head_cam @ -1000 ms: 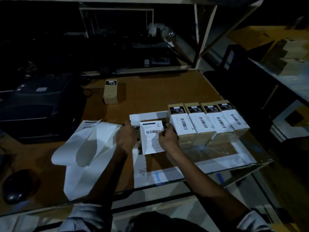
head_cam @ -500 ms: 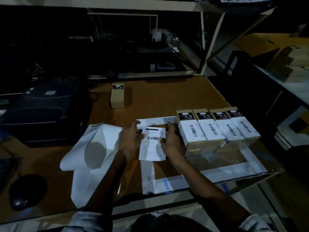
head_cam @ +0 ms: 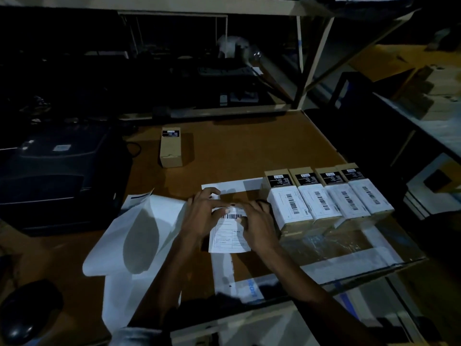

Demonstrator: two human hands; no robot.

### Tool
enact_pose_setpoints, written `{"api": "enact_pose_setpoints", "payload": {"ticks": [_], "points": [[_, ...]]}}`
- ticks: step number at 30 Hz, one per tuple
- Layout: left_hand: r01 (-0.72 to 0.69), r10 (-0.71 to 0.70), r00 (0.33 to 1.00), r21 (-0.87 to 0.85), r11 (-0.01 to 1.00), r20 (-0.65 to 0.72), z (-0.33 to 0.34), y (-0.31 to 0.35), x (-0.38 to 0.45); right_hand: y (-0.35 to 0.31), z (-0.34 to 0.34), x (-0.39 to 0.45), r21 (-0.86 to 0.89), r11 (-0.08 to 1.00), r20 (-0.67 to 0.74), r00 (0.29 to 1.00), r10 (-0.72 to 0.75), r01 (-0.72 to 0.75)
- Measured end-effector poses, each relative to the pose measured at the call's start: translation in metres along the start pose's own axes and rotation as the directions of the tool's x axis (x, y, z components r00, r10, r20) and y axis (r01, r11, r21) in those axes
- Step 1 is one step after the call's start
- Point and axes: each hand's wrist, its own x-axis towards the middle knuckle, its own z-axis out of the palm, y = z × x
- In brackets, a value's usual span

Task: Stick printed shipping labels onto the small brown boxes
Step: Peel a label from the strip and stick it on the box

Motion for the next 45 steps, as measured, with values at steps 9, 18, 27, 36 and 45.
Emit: {"api": "enact_pose_setpoints", "payload": {"ticks": [9,18,27,36,45], "points": [[0.011,-0.012,1.000,0.079,0.997,0.005,0.000,-0.002,0.004,-0.009,-0.006,0.005,-0.293,0.954,0.088,0.995,-0.040,0.064],[0.022,-0.030,0.999,-0.213,0.977,-0.032,0.000,-0.023,0.007,-0.024,-0.007,0.029,-0.216,0.976,0.280,0.958,0.068,-0.007],[0.147,-0.158,0.987,-0.456,0.878,0.015,-0.001,-0.029,0.009,-0.017,-0.007,0.025,-0.292,0.954,0.154,0.982,0.113,-0.064],[0.121,-0.159,0.985,-0.378,0.918,-0.072,0.005,-0.032,0.011,-0.046,0.007,0.037,-0.217,0.969,0.221,0.973,-0.072,0.121],[0.095,-0.144,0.984,-0.388,0.917,-0.100,0.002,-0.029,0.010,-0.048,0.003,0.039,-0.134,0.991,0.209,0.978,0.001,0.028]]}}
